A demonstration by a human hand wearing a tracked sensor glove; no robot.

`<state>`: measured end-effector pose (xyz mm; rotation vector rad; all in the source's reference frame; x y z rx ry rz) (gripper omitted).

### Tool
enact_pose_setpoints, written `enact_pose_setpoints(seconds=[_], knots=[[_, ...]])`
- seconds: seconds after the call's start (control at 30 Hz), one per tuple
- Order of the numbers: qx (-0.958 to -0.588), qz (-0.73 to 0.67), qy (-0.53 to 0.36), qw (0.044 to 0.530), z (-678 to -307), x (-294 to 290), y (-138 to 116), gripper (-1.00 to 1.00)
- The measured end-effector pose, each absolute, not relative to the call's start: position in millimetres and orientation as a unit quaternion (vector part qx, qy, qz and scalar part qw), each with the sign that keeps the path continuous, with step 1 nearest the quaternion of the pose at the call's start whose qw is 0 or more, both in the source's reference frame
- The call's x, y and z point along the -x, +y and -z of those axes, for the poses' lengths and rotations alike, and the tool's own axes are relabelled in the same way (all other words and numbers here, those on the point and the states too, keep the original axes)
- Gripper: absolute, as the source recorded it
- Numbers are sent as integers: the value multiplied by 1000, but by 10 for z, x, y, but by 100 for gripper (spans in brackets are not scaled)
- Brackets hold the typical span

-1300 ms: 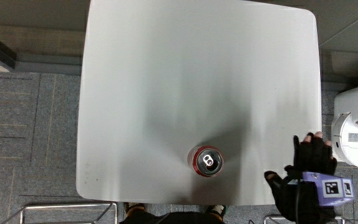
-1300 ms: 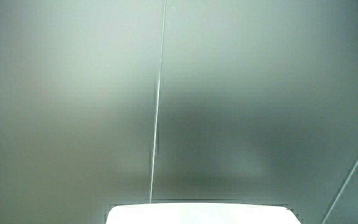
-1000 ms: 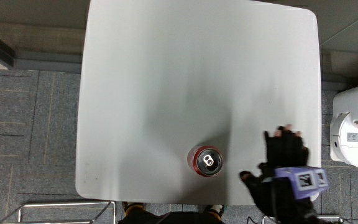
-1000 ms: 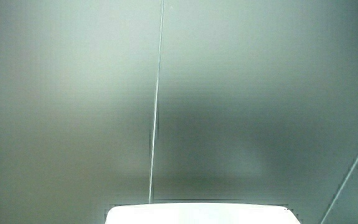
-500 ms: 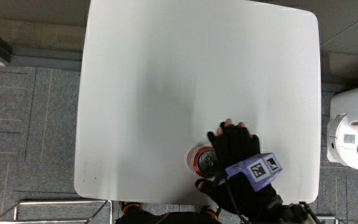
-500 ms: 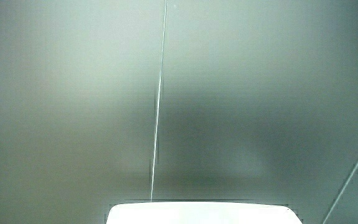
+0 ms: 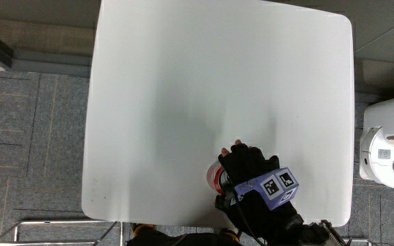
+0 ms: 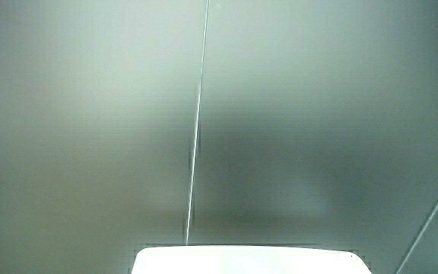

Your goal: Pick coca cola

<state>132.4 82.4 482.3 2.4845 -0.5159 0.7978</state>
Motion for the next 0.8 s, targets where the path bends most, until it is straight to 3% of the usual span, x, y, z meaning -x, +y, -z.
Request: enact_pose_setpoints(seconds=[0.27, 0.63, 0.8], knots=[[-904, -308, -187, 233, -4826, -1347, 829, 100], [-896, -328, -195, 227, -4790, -1352, 781, 100], [-901, -323, -213, 194, -4830, -1361, 666, 100]])
